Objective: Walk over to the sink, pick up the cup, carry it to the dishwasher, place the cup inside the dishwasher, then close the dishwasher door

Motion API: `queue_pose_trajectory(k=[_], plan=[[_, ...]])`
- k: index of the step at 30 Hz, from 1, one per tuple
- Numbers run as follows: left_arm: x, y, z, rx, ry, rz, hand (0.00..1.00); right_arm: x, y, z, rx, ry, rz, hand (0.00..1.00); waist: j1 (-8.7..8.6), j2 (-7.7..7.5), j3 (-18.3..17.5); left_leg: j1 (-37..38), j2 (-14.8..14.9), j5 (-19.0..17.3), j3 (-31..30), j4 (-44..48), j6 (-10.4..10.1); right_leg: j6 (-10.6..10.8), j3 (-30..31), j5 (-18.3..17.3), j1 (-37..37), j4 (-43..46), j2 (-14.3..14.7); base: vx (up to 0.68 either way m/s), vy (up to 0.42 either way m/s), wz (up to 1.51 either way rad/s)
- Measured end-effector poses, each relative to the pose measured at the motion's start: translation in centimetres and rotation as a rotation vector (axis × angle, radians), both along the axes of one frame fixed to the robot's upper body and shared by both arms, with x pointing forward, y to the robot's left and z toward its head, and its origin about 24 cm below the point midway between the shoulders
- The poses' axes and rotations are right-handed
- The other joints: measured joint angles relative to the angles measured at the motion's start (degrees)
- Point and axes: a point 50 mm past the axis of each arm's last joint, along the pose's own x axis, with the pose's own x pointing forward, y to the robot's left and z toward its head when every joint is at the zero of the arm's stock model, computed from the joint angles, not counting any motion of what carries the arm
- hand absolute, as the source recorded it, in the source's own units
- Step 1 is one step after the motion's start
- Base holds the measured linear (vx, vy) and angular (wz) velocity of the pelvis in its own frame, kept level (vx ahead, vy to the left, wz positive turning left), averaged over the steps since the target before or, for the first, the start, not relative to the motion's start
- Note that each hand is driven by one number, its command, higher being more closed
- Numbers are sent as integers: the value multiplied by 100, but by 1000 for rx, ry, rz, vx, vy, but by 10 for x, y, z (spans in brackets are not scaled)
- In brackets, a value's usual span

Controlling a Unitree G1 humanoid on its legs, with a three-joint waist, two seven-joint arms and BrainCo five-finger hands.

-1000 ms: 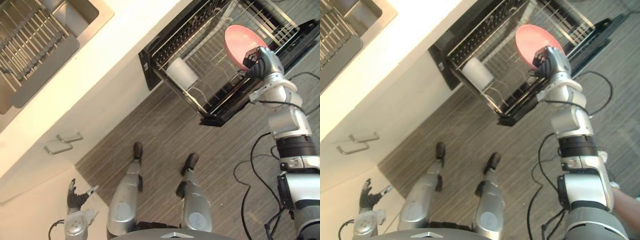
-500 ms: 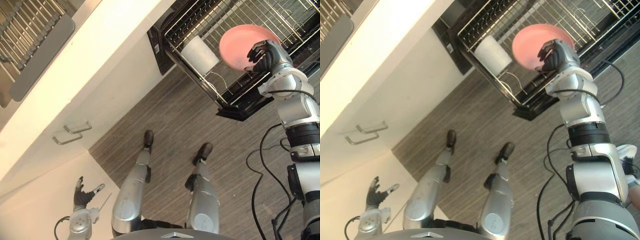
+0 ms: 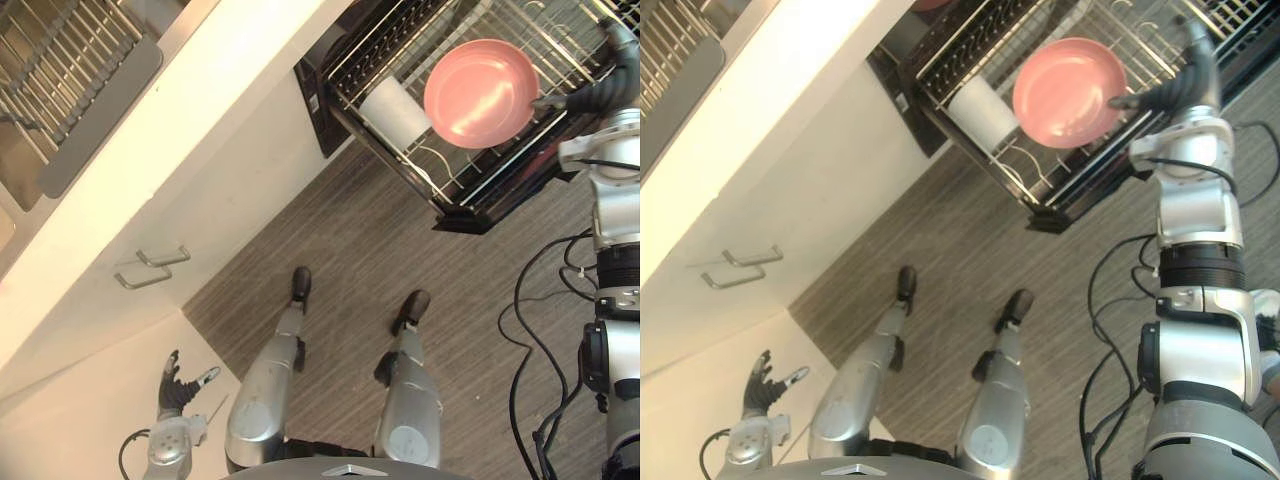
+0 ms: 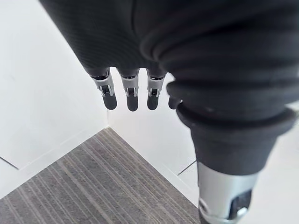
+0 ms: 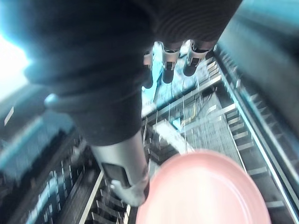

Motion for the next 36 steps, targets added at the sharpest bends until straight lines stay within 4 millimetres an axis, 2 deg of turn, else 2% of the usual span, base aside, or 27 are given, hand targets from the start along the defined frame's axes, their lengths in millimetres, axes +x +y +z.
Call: queue_pose_trajectory(k=[2,4,5,6,7,9,12,15,18,19,20,22,28,34,36], plan=[[1,-4,-1,-17,-4,6,0,-12,-9,-4,60,-58,-29,0,-116,-5,-2,100,18,-8,16,-6,-3,-1,27,-1,77,13,9,-10,-23,-7],[0,-7,-2,-27,-1,22,0,-20,-22,-22,157,-72,-71,0,-212,-20,-9,244,43,-27,30,-11,-13,-3,35,-5,216,15,26,-9,-31,-9],[-3,-7,-3,-28,10,25,0,-24,-30,-38,226,-65,-99,100,-229,-63,-61,333,65,-37,75,-14,-17,-8,59,-12,262,20,42,-14,-39,-20],[-6,-6,-5,-24,21,35,0,-27,-35,-56,284,-42,-122,100,-262,-121,-150,397,104,-75,142,-45,-16,-14,109,-28,295,21,75,-14,-49,-22],[-8,-5,-6,-22,29,41,0,-29,-38,-65,311,-28,-135,100,-283,-159,-202,430,119,-96,151,-48,-37,-36,133,-63,314,21,88,0,-53,-24],[-17,2,-10,-14,59,87,0,-40,-47,-99,421,5,-178,100,-355,-339,-385,587,192,-145,223,-51,-97,-26,178,-129,421,26,151,20,-50,-20],[-29,10,-13,-2,93,138,0,-59,-61,-125,513,12,-256,100,-425,-535,-658,681,277,-180,317,-52,-139,-79,229,-172,448,55,218,29,-43,-14],[-32,11,-16,-2,118,142,0,-73,-69,-148,582,41,-294,100,-521,-657,-779,704,319,-211,343,-52,-182,-93,304,-172,444,75,255,11,-29,-7],[-33,11,-17,-4,122,142,0,-77,-67,-167,637,84,-287,100,-559,-683,-787,738,326,-212,411,-52,-184,-100,351,-156,440,77,257,-5,-14,-13],[-33,11,-17,-4,130,143,0,-77,-64,-185,701,132,-258,100,-563,-684,-786,743,327,-212,446,-53,-185,-107,420,-139,406,76,256,-6,-13,-13],[-33,11,-17,-4,131,143,0,-77,-64,-188,710,141,-257,100,-564,-684,-786,742,327,-212,450,-53,-185,-107,443,-137,401,75,256,-2,-14,-13],[-35,10,-19,-4,144,142,0,-76,-60,-209,767,205,-239,100,-578,-681,-785,708,324,-212,462,-53,-186,-103,483,-123,352,68,245,6,-9,-5],[-34,7,-20,9,156,135,0,-70,-53,-216,775,261,-175,100,-567,-625,-751,485,288,-197,466,-52,-195,-88,522,-57,127,47,208,6,0,0],[-26,-5,-21,1,162,78,0,-58,-47,-204,750,231,-138,100,-539,-374,-604,357,238,-159,462,-50,-142,-79,551,8,-7,35,191,39,-4,0],[-22,-7,-20,-1,156,71,0,-53,-35,-207,715,261,-120,100,-533,-313,-572,355,225,-160,443,-49,-135,-73,561,4,-9,29,184,41,-3,0]])
